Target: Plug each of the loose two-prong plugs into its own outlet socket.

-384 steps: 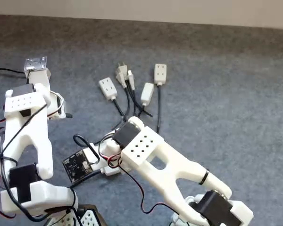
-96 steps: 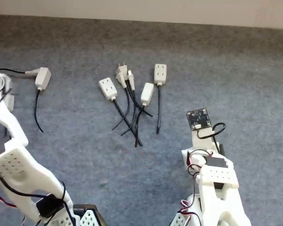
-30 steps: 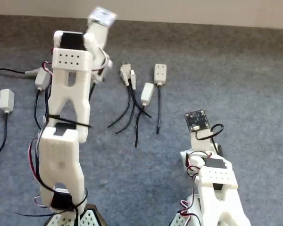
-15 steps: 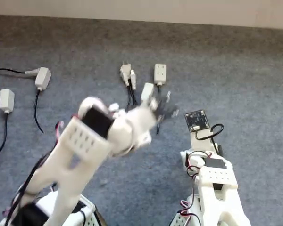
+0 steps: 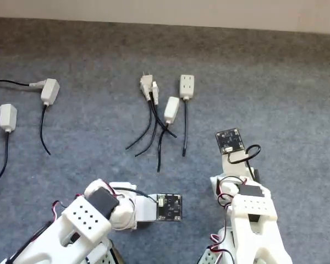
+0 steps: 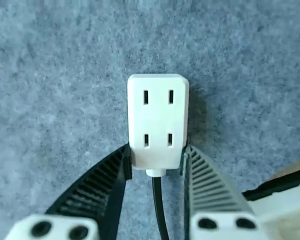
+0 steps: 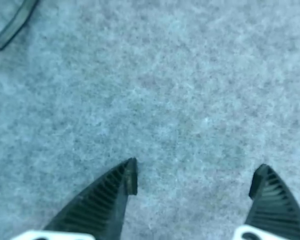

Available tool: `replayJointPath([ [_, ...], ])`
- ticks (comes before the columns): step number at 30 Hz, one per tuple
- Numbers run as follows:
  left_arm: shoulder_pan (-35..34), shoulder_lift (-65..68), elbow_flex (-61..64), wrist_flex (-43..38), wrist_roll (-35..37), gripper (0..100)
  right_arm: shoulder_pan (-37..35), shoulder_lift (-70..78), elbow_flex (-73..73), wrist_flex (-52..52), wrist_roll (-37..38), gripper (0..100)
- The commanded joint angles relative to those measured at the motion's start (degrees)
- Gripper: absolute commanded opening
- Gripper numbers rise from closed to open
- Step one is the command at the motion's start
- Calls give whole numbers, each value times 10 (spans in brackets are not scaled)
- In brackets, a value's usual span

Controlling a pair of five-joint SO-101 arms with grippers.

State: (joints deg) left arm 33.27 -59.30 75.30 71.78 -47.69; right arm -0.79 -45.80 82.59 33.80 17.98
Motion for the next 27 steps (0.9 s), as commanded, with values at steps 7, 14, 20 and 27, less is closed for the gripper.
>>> replayJointPath([
  [7, -62, -11, 6, -52, -15, 200, -8, -8, -2, -7, -3, 350],
  [14, -83, -61, 2, -51, -18, 401, -8, -5, -2, -7, -3, 350],
  [20, -154, -132, -117, -44, -14, 345, -8, -5, -2, -7, -3, 350],
  [27, -293, -6, -261, -171, 132, 258, -8, -4, -2, -7, -3, 350],
])
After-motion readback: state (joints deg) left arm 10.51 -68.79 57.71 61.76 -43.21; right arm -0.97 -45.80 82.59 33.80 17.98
